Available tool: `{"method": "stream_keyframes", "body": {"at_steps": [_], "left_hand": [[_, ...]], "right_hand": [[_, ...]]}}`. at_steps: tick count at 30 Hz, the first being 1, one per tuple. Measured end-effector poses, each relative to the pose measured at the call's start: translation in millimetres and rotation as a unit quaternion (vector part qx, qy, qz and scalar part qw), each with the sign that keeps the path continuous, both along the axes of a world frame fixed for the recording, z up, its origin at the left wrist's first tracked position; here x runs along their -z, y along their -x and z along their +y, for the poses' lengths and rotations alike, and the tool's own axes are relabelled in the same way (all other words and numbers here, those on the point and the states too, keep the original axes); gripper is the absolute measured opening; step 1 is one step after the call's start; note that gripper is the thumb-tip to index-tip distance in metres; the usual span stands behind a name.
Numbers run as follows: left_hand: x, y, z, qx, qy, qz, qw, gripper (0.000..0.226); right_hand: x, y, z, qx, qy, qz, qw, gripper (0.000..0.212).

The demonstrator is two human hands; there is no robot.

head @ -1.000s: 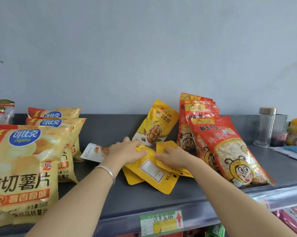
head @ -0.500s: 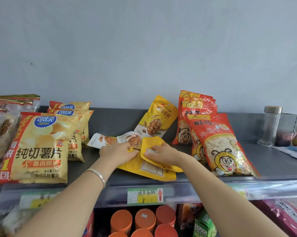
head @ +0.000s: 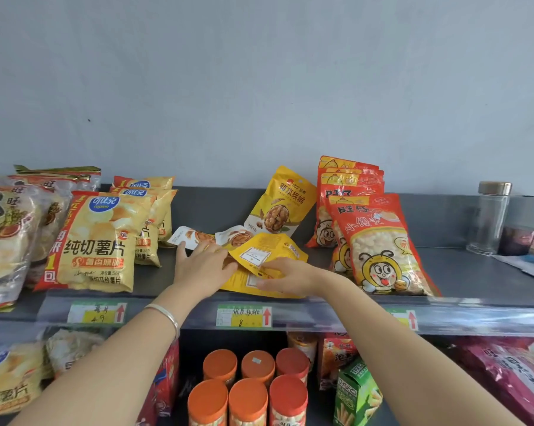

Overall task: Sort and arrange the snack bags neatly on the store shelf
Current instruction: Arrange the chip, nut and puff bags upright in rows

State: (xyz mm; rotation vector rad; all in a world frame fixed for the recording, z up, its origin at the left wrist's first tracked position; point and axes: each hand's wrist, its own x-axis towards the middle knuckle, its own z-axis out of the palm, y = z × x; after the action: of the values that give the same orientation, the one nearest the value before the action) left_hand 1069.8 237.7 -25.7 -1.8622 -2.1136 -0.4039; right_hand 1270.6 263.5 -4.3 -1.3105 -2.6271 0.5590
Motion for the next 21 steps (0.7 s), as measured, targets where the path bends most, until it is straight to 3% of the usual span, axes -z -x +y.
{"method": "stream_keyframes", "body": {"at_steps": [3, 5, 8, 11, 15, 18, 21], "left_hand": [[-3.9, -4.9, -3.5, 0.005, -0.088, -0.015, 0.996, 0.054], [-8.1, -8.2, -0.1, 0.065, -0.096, 0.016, 0.993, 0.057], [-15.2, -13.7, 12.0, 0.139, -0.035, 0.100, 0.985, 0.036], [-20.6, -20.2, 19.7, 0.143, -0.058, 0.089, 0.984, 0.027], [-31.2, -13.5, 33.7, 0.159, -0.186, -0.066, 0.967, 0.024], [-45.7, -6.2, 46.8, 0.194, -0.217, -0.220, 0.931, 0.019], [-57.5, -5.0, 56.3, 0.231, -0.213, -0.287, 0.905, 0.016]], "right_hand": [[1.9, -2.8, 1.8, 0.018, 0.005, 0.034, 0.999, 0.068], [4.6, -3.2, 4.4, 0.030, -0.004, 0.039, 0.999, 0.064], [4.4, -3.8, 8.4, 0.052, 0.013, 0.073, 0.996, 0.056], [0.9, -6.2, 15.0, 0.077, 0.030, 0.122, 0.989, 0.042], [-2.9, -13.6, 32.6, 0.117, -0.023, 0.276, 0.954, 0.059], [-4.1, -15.0, 40.5, 0.133, -0.083, 0.275, 0.949, 0.061], [-4.3, -7.1, 47.9, 0.145, -0.110, 0.304, 0.935, 0.048]]}}
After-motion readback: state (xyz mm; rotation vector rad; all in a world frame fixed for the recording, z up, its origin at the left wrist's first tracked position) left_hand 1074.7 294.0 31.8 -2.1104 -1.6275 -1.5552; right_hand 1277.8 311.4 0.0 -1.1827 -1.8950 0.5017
